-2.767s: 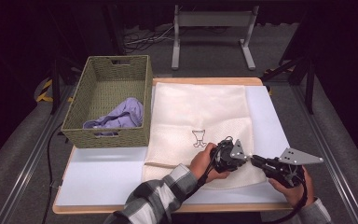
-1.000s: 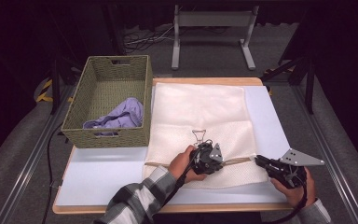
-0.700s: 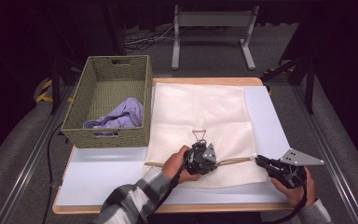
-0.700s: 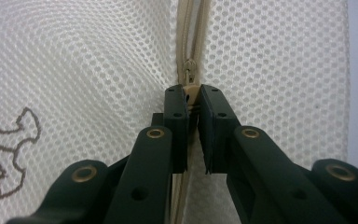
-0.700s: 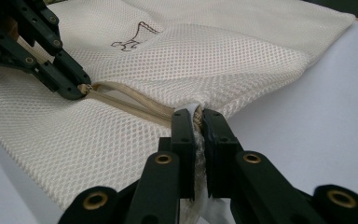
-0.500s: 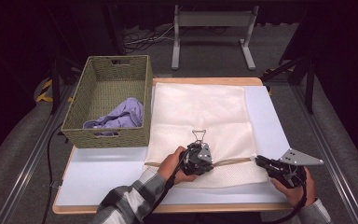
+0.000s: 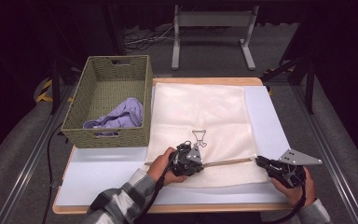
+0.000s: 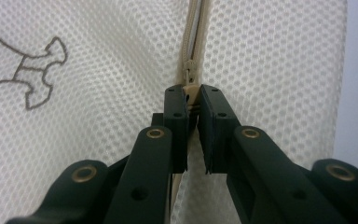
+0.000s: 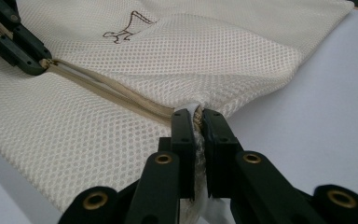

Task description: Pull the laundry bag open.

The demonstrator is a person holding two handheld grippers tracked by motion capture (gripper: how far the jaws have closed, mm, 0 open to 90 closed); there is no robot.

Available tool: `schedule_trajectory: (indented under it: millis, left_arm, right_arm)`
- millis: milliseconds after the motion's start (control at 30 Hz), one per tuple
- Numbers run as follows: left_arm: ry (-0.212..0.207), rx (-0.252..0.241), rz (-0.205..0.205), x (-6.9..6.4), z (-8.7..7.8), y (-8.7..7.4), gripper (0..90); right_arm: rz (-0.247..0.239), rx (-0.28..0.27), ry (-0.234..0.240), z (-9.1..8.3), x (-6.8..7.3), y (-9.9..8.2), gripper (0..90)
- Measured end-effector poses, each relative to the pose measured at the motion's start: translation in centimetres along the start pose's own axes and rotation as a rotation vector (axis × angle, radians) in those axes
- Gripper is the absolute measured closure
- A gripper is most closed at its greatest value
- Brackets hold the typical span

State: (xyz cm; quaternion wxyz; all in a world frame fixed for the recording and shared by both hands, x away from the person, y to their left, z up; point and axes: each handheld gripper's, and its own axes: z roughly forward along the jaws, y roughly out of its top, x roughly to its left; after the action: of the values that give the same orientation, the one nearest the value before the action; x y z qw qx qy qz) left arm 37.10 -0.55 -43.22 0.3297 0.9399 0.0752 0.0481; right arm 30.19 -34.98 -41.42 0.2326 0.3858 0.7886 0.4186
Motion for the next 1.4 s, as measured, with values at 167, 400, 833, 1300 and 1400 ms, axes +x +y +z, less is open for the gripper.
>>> schedule_trajectory:
  millis: [167, 400, 833, 1300, 1400]
  left_arm:
    - [0.008, -0.006, -0.013, 0.2, -0.8, -1.1, 82.6]
    - [0.022, 0.005, -0.021, 0.6, -2.1, -2.7, 82.6]
    - [0.051, 0.026, -0.048, 1.0, -4.3, -5.4, 82.6]
    - [0.083, 0.043, -0.087, 1.4, -6.7, -8.6, 82.6]
    - [0.092, 0.047, -0.094, 1.5, -7.1, -9.2, 82.6]
  right_arm:
    - [0.000, 0.005, -0.002, 0.1, 0.0, 0.0, 84.2]
    - [0.002, 0.006, -0.008, 0.1, -0.1, -0.1, 84.2]
    - [0.005, 0.017, -0.013, 0.2, -0.2, -0.2, 84.2]
    - [0.010, 0.024, -0.021, 0.3, -0.2, -0.3, 84.2]
    - [0.011, 0.026, -0.023, 0.3, -0.2, -0.3, 84.2]
